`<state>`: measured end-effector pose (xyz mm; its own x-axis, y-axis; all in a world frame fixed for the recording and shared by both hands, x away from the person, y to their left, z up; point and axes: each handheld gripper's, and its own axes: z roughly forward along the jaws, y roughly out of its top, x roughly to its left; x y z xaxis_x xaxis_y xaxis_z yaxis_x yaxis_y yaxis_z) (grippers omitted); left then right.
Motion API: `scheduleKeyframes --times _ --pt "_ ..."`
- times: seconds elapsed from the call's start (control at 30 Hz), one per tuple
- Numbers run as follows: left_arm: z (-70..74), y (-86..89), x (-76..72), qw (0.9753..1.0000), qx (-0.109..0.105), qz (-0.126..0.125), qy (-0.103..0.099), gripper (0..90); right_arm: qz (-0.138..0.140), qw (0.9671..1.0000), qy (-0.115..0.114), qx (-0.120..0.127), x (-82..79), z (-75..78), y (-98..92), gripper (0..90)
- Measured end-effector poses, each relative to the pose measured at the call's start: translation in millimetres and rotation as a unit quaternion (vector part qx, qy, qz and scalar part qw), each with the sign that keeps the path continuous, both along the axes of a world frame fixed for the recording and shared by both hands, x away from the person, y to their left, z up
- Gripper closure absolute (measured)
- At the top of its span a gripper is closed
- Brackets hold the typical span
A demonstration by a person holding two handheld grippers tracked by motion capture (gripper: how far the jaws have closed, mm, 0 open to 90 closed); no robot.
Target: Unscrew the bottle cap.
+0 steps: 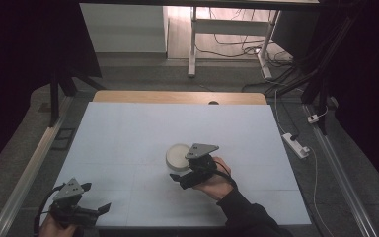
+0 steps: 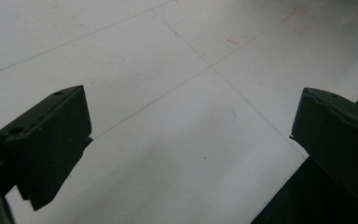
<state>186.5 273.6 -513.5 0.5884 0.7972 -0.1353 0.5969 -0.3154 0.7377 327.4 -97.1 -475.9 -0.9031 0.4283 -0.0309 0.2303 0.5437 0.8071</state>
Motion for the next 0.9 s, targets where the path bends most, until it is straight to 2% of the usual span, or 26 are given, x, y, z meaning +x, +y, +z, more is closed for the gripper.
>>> scheduleKeyframes --times 0.23,0.3,0.43,0.57,0.63,0.77,0.9 --pt "6.0 -9.2 6.0 0.9997 0.003 -0.02 -0.009 0.0 0.003 1.0 0.0 -0.001 -0.6 -0.1 0.2 6.7" --pt "8.4 -13.0 8.0 0.9993 0.003 -0.03 -0.021 0.0 0.004 1.0 -0.001 0.0 -0.7 0.0 0.0 6.7" --pt "13.8 -19.9 12.7 0.998 0.007 -0.048 -0.041 0.0 0.004 1.0 0.0 0.001 -1.0 0.1 -0.2 6.7" --pt "18.3 -25.3 21.4 0.9965 -0.009 -0.069 -0.047 0.0 0.005 1.0 0.001 0.0 -1.2 -0.1 -0.3 6.7" --pt "20.3 -29.5 27.0 0.9952 -0.016 -0.076 -0.059 0.0 0.005 1.0 0.0 0.001 -1.6 0.1 -0.3 6.7" --pt "23.5 -37.5 33.0 0.9942 -0.007 -0.079 -0.073 0.0 0.007 1.0 -0.002 0.002 -1.9 0.8 -0.6 6.7" --pt "29.5 -48.1 41.6 0.9921 -0.014 -0.099 -0.076 0.0 0.008 1.0 -0.003 0.004 -2.2 1.4 -0.8 6.7"
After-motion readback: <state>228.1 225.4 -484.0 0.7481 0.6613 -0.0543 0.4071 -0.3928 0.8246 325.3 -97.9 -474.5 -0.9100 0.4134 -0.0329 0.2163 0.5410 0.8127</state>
